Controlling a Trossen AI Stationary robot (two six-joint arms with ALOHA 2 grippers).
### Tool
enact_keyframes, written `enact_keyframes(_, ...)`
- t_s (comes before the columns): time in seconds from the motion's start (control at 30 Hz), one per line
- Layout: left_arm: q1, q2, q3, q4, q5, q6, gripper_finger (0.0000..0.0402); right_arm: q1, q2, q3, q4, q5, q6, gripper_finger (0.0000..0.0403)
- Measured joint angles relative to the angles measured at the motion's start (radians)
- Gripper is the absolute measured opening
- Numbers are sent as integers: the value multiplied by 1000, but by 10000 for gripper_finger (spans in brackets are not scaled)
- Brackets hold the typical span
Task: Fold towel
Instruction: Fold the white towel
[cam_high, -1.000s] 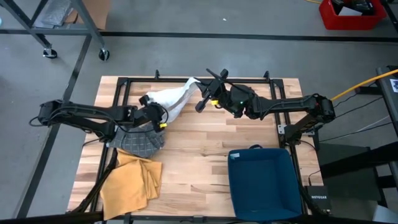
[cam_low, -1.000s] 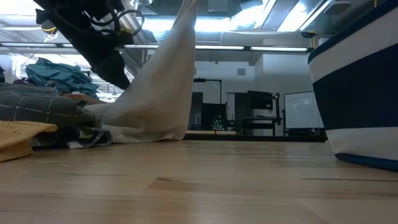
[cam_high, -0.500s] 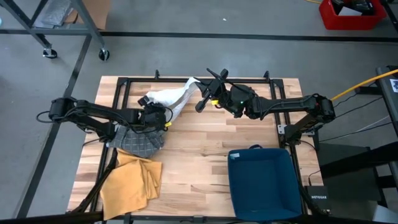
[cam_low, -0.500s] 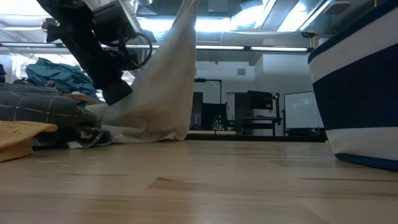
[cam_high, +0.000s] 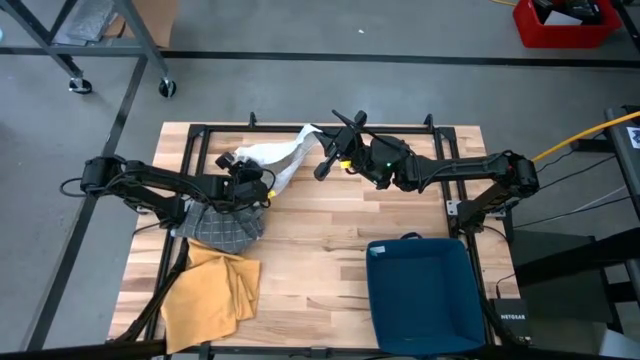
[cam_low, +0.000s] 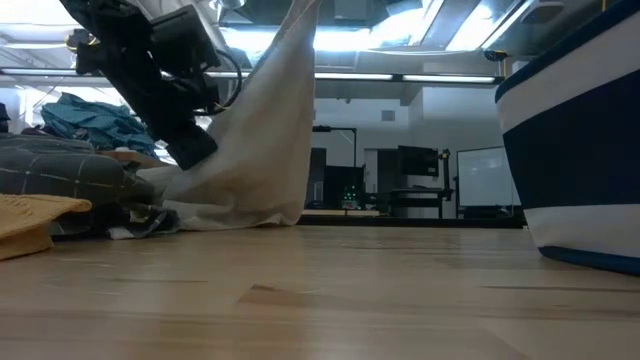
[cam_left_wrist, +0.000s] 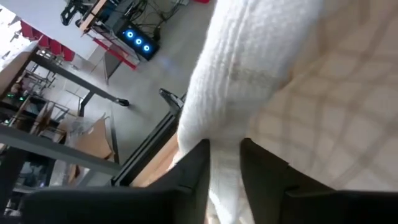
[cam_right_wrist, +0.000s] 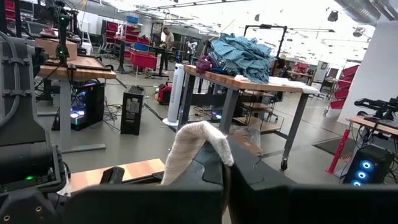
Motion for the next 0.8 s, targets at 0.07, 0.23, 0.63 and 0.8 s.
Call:
enact_keyframes(0.07,0,0,0,-11,-1,0,33,0,0,0,0,0,0,1)
enact_keyframes(0.23,-14,-12,3,-13,-10,-8,6,0,-8,0,-7,4,-3,1)
enact_keyframes(0.63,-46,-196,250,64,-45,337,0,0,-135,0,-7,80,-110,1)
enact_keyframes(0.8,-46,-230,374,278,-44,640,0,-14,-191,0,9,75,-150,1)
